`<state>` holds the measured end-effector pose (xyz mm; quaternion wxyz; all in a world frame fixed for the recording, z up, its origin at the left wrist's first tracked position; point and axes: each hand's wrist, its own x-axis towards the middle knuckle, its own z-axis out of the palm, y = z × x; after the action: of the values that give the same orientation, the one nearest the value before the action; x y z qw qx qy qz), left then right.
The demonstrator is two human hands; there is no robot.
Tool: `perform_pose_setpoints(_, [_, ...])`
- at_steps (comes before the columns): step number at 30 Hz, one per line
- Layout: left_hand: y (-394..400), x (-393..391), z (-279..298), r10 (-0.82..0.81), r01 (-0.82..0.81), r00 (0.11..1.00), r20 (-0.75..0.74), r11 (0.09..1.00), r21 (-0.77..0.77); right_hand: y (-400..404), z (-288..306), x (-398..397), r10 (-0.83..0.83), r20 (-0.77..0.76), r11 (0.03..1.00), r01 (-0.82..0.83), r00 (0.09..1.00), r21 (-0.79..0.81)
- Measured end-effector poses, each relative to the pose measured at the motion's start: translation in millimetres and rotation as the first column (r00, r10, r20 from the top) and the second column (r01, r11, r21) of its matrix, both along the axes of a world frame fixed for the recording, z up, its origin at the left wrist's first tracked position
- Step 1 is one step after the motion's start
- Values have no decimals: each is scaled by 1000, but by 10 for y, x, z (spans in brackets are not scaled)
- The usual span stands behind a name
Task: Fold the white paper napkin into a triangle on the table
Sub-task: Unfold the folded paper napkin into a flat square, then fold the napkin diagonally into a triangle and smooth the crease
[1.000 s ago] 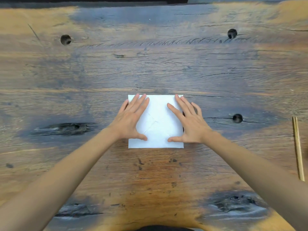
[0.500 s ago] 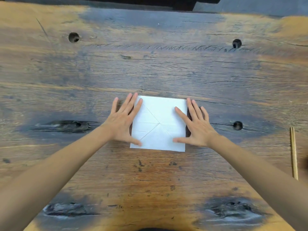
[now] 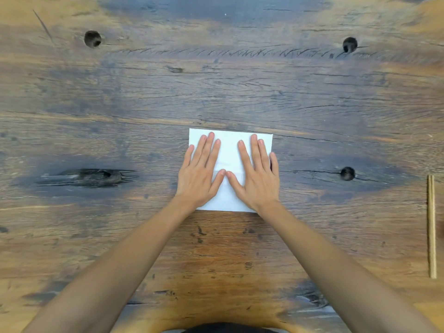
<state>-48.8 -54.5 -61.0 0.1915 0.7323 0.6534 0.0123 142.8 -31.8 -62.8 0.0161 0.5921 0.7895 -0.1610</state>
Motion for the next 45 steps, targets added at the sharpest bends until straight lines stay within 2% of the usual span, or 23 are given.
perform_pose_setpoints(5, [-26, -45, -28, 34, -34, 998, -44, 999, 11, 17, -55, 165, -20, 14, 999, 19, 1000, 36])
perform_pose_setpoints(8, [-14, -124, 45, 142, -143, 989, -39, 989, -29, 43, -12, 319, -100, 25, 995, 100, 995, 9])
perform_pose_setpoints(12, [32, -242, 206, 308, -305, 948, 80, 951, -50, -60, 97, 598, -247, -57, 967, 242, 967, -83])
perform_pose_setpoints(15, [89, -274, 365, 351, -371, 913, 207, 927, 62, -308, 175, 796, -379, -128, 915, 351, 916, -197])
perform_pose_setpoints(17, [133, -234, 446, 419, -453, 868, 265, 888, 81, -515, 223, 897, -437, -130, 878, 390, 890, -278])
perform_pose_setpoints(20, [198, -133, 510, 572, -587, 753, 325, 807, -60, -787, 254, 1000, -450, -148, 857, 379, 881, -350])
perform_pose_setpoints(25, [287, -62, 466, 761, -732, 565, 319, 640, -232, -841, 239, 1033, -440, -135, 846, 359, 888, -395])
perform_pose_setpoints(27, [297, -53, 442, 790, -749, 520, 326, 605, -270, -830, 234, 1020, -434, -104, 843, 363, 895, -398])
perform_pose_setpoints(31, [331, -72, 408, 810, -764, 493, 317, 577, -288, -835, 210, 1010, -428, -83, 843, 364, 900, -397])
perform_pose_setpoints(35, [412, -83, 426, 867, -794, 400, 296, 489, -361, -818, 197, 1027, -406, -64, 837, 343, 912, -426])
perform_pose_setpoints(39, [500, -39, 504, 900, -794, 347, 265, 432, -426, -790, 193, 1039, -384, -47, 832, 324, 922, -451])
perform_pose_setpoints(41, [505, -20, 522, 899, -789, 329, 290, 430, -439, -786, 192, 1042, -378, -45, 829, 316, 925, -461])
perform_pose_setpoints(45, [436, 8, 537, 867, -754, 337, 366, 482, -446, -777, 198, 1043, -371, -41, 824, 308, 928, -476])
